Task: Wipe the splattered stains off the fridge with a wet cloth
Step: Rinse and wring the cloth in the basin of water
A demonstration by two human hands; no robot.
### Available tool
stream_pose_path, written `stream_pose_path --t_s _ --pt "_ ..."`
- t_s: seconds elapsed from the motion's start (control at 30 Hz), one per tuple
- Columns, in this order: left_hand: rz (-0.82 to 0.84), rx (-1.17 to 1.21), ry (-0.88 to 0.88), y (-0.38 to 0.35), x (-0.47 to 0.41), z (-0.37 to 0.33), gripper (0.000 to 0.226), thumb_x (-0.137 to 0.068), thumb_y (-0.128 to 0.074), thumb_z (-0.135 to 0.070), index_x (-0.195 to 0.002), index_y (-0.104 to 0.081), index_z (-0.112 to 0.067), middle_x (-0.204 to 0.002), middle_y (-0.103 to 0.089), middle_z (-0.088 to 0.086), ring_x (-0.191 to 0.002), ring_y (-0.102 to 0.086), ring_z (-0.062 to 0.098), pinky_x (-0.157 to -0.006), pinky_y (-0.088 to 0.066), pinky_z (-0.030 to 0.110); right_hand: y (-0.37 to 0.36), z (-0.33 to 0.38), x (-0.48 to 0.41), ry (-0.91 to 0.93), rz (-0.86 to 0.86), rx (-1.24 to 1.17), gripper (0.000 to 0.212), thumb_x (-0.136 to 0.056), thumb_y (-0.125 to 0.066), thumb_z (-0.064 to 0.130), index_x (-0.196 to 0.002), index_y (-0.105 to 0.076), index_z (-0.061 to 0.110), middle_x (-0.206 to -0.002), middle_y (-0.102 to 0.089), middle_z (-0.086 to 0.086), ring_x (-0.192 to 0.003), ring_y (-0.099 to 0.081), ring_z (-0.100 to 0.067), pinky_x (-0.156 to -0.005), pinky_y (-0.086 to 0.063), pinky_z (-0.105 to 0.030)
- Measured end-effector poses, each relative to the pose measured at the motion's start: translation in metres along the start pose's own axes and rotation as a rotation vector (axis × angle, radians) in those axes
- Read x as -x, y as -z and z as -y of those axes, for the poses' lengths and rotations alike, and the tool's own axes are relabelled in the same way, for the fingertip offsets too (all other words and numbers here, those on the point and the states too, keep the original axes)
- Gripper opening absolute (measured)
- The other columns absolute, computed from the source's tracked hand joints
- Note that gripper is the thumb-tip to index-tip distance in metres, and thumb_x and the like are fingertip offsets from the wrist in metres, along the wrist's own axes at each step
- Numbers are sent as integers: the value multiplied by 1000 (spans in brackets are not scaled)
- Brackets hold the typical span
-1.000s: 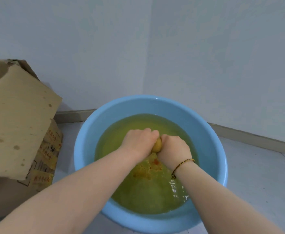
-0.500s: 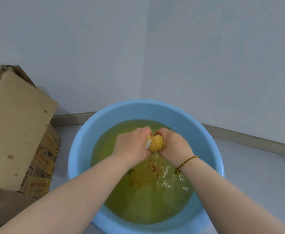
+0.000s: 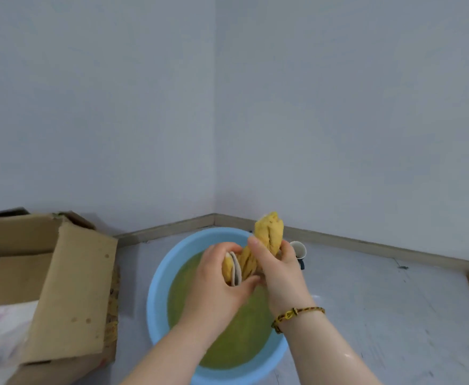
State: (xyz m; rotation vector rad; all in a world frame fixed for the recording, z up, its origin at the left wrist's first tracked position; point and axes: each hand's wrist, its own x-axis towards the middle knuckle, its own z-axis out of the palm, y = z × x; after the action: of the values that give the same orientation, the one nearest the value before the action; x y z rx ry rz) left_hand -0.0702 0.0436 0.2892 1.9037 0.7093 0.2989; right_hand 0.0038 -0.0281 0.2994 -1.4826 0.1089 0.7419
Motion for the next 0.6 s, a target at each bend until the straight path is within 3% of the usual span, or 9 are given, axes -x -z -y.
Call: stream_pose_path --t_s 0.07,0.13,0.23,0.37,0.47,0.5,0.6 --pt "56 38 -79 25 17 -54 37 -72 -74 -20 -84 -47 -43 -95 -55 -17 -89 -50 -10 -71 -36 2 -3 49 36 76 -72 -2 11 -82 -65 15 -87 -56 17 -78 -60 -1 -71 -59 -16 -66 -49 -27" --pt "99 155 -66 49 29 -99 29 -77 -70 -17 -86 -54 -40 -92 -59 -16 -84 -53 -13 -66 -37 -1 -1 89 69 149 -71 -41 7 -83 -64 13 -87 -60 16 -80 -63 -3 -73 -60 -17 -69 -51 -29" --pt "178 398 -9 82 38 -157 15 -80 -66 -18 -87 -62 -31 -87 -66 -8 -73 -61 -2 -60 -44 6 8 143 122 276 -73 -128 19 -81 -62 14 -99 -55 13 -85 -70 -2 -77 -66 -15 -68 -55 -24" --pt "364 506 -55 100 58 -223 12 -83 -60 -25 -94 -60 -28 -94 -66 -3 -82 -63 3 -65 -47 9 28 196 194 461 -123 -215 38 -65 -72 33 -93 -58 12 -77 -69 -2 -69 -66 -11 -65 -56 -25" --pt "372 368 -210 94 82 -262 16 -85 -58 -28 -92 -51 -41 -103 -52 -15 -98 -52 0 -83 -42 14 48 214 242 601 -351 -77 9 -80 -65 10 -85 -60 16 -76 -64 1 -66 -62 -4 -61 -53 -16" --pt "366 336 -259 93 89 -273 16 -86 -56 -28 -91 -50 -42 -100 -50 -18 -94 -51 -4 -82 -41 12 50 216 251 625 -391 -15 12 -81 -64 7 -84 -60 18 -78 -64 1 -69 -62 -6 -60 -51 -14" --pt "557 423 -275 86 125 -318 6 -88 -52 -27 -89 -56 -32 -91 -62 -12 -76 -60 -6 -61 -45 4 63 219 298 684 -496 154 20 -78 -68 7 -84 -61 25 -93 -64 -6 -84 -60 -15 -63 -49 -12"
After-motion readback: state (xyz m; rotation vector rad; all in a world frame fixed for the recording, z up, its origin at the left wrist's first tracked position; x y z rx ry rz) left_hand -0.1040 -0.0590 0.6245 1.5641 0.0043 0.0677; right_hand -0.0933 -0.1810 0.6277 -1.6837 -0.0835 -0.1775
